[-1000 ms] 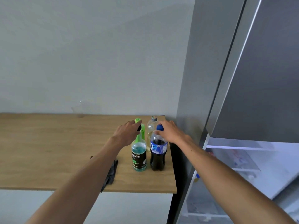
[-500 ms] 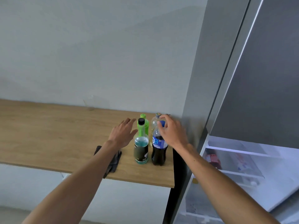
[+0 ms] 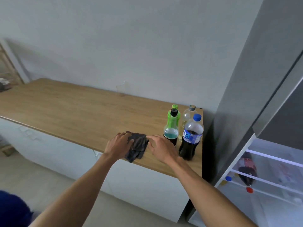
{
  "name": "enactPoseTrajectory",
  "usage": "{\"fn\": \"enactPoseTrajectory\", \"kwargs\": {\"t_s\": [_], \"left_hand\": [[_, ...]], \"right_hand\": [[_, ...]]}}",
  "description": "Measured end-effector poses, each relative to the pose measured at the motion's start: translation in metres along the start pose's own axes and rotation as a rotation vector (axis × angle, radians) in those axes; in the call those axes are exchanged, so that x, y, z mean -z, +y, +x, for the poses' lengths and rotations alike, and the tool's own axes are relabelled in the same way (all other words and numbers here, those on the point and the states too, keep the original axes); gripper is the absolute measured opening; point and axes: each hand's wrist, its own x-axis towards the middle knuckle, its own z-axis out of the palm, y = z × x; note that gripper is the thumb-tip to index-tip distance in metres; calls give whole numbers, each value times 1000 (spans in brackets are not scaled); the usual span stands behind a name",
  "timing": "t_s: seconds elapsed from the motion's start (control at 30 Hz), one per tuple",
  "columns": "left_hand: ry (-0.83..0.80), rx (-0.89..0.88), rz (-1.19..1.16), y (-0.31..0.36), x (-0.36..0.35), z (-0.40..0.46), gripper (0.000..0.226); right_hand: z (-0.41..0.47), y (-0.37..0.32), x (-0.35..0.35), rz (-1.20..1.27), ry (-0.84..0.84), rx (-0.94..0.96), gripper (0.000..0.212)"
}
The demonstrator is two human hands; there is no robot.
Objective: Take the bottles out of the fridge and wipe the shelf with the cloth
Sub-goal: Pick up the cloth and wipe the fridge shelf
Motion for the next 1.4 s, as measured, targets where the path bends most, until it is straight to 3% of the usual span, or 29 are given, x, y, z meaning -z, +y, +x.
{"fn": "enactPoseTrajectory", "kwargs": {"t_s": [0.3, 0.6, 0.87, 1.07, 1.4], "left_hand": [[-86, -12, -37, -69, -37, 65, 33], [-188, 14, -72, -102, -85, 131, 33], [-248, 58, -67, -111, -101, 146, 29], [-181, -20, -162, -110, -87, 137, 11], [-77, -214, -172, -107, -47, 106, 28]], "right_hand": [[83, 7, -85, -28, -146, -250, 47], [148, 35, -120, -113, -215, -394, 50], [156, 41, -134, -94, -197, -436, 29], [156, 40, -131, -101, -262, -475, 34], [129, 17, -112, -96, -141, -440, 26]]}}
